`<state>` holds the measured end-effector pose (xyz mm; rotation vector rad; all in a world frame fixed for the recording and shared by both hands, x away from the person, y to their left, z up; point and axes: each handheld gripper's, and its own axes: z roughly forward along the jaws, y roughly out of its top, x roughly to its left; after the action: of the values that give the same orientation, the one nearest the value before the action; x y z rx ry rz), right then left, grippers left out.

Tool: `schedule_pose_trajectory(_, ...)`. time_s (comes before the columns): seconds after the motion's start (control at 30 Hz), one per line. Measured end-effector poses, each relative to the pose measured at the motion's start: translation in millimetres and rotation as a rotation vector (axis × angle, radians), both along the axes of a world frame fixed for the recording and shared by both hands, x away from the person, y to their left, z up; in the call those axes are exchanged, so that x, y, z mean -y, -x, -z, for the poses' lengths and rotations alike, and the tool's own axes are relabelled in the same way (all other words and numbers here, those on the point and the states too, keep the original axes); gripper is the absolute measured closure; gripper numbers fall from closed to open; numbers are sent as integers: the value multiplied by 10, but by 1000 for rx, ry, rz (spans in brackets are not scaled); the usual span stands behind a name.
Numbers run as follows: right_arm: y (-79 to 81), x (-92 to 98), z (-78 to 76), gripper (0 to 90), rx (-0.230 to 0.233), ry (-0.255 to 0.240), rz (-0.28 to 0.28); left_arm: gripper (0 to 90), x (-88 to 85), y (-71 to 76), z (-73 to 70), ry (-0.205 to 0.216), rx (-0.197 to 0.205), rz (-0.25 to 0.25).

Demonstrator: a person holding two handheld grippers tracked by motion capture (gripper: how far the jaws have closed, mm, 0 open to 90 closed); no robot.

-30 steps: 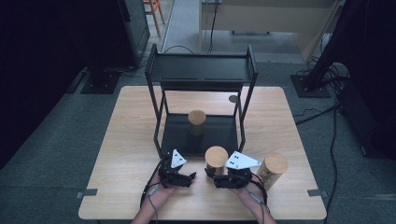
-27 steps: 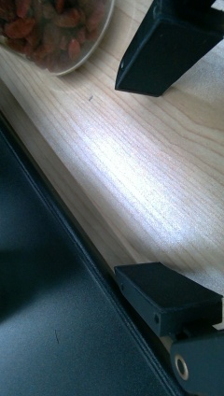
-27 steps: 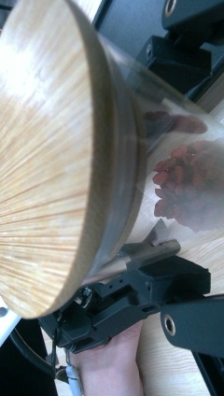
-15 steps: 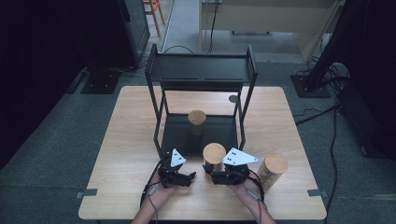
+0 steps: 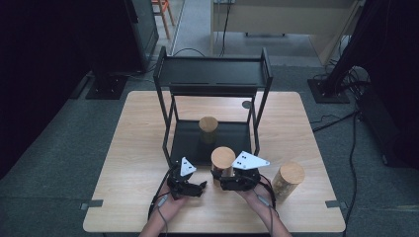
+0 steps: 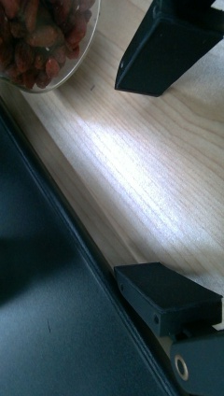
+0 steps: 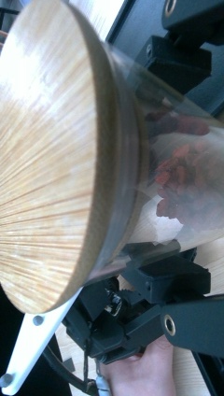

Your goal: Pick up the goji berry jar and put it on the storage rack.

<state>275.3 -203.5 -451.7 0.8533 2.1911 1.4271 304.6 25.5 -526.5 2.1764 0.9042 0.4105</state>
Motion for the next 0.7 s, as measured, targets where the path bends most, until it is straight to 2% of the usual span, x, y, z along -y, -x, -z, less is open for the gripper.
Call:
schedule_pose_trajectory(0.23,-48,-61,-43,252,1,8,-14,102,-1,-1,-1,-2,0,-1)
schedule_pose_trajectory(0.53,-124,-94,-59,252,-12,-3,-9,102,1,2,0,0,0,-5)
schedule_pose_trajectory(0.7,-155,-110,-63,252,-13,8,-2,102,3,4,1,1,0,-1)
